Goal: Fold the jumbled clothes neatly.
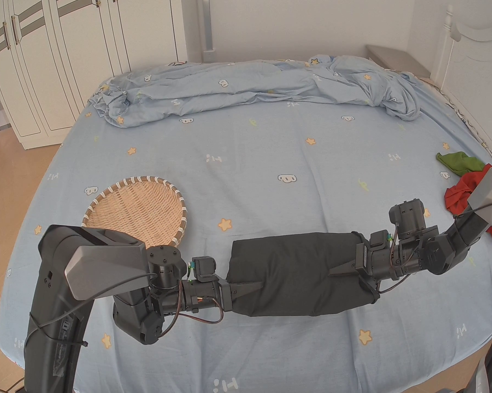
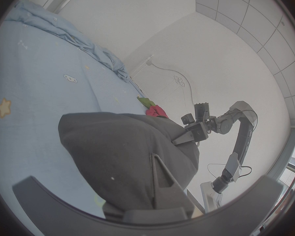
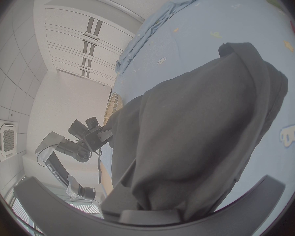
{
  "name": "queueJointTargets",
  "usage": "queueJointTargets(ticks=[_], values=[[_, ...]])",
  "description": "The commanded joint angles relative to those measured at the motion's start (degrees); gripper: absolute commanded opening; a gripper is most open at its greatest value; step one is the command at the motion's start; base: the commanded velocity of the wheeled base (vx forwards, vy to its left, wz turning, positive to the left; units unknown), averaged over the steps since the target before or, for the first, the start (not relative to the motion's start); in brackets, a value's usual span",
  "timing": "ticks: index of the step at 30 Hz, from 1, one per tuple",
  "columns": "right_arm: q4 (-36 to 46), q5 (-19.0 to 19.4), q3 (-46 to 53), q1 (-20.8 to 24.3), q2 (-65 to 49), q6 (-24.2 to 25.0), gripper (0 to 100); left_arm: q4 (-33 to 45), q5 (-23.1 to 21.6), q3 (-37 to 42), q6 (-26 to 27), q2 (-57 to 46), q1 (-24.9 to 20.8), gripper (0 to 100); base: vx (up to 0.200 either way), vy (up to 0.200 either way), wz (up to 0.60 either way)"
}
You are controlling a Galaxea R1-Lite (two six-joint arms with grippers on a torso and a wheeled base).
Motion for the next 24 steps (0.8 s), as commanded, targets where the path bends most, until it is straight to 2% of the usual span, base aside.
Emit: queueJointTargets(ticks=[1, 14, 18, 21, 24], values=[[0.1, -0.1, 0.7, -0.1, 1.3, 0.5, 0, -1.1, 0.1, 1.6, 0.7, 2.2, 0.2, 0, 0.000, 0.000, 0.00], [0.0, -0.1, 4.3, -0.3, -0.1, 0.6, 0, -1.1, 7.2, 2.0, 1.1, 2.8, -0.5, 0, 0.000, 0.000, 0.00], [0.1, -2.2, 4.6, -0.3, -0.5, 0.6, 0, -1.1, 7.6, 2.1, 1.0, 2.7, -0.5, 0, 0.000, 0.000, 0.00], [0.3, -5.8, 5.0, -0.1, 0.0, 0.6, 0, -1.1, 7.6, 2.5, 0.7, 2.7, -0.5, 0, 0.000, 0.000, 0.00], [0.0, -6.2, 6.2, -0.1, -0.2, 0.5, 0, -1.1, 7.6, 2.7, 0.6, 2.6, -0.5, 0, 0.000, 0.000, 0.00]])
